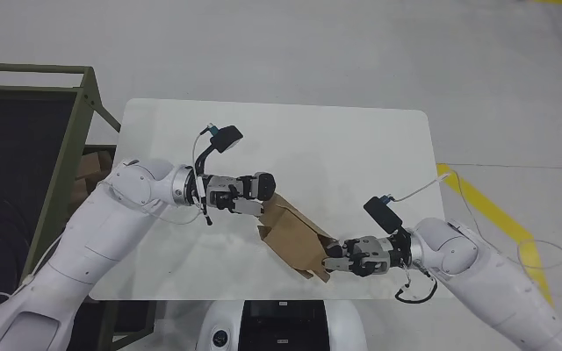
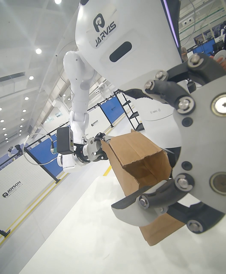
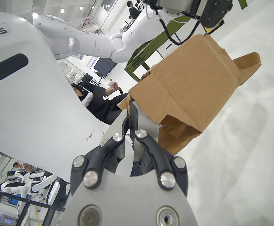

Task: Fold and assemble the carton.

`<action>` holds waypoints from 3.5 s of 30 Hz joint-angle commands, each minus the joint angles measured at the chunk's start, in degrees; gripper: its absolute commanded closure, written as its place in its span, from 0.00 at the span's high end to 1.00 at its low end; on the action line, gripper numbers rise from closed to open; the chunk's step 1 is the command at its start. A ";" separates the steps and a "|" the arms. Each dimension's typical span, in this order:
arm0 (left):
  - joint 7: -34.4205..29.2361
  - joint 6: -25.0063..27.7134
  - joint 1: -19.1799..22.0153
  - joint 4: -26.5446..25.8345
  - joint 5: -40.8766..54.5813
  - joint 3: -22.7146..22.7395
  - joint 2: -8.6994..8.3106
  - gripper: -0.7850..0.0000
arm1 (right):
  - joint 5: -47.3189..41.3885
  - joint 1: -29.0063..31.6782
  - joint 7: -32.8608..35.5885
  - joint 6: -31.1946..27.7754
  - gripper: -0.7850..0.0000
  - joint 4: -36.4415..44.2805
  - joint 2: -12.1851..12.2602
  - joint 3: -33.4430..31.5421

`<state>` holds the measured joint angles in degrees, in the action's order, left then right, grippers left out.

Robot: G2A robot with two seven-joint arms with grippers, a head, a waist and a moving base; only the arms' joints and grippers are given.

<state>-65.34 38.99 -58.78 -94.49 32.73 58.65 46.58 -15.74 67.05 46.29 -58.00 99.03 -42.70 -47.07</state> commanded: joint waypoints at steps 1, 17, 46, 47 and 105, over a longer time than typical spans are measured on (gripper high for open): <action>-0.01 0.00 0.00 0.00 0.00 0.00 0.00 1.00 | 0.00 0.00 0.00 0.00 0.00 0.00 0.00 0.00; 2.88 -0.74 -0.53 -1.35 -1.10 0.38 0.20 1.00 | -0.45 -0.36 0.00 0.00 0.00 0.44 0.39 -0.18; -11.29 -11.31 0.36 -2.31 3.39 0.47 -3.66 1.00 | -0.40 0.27 0.00 0.00 0.00 2.58 0.60 -0.28; -11.79 -11.80 0.53 -2.71 3.40 -0.04 -3.82 1.00 | -0.12 0.03 0.00 0.00 0.00 3.04 0.73 0.28; -8.57 -8.57 9.51 -3.14 10.00 -15.82 -7.90 1.00 | -3.66 -3.86 0.00 0.00 0.00 3.95 3.34 4.39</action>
<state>-73.53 30.81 -49.40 -97.52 42.65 43.03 38.74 -19.21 63.12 46.28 -58.00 103.03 -39.34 -42.51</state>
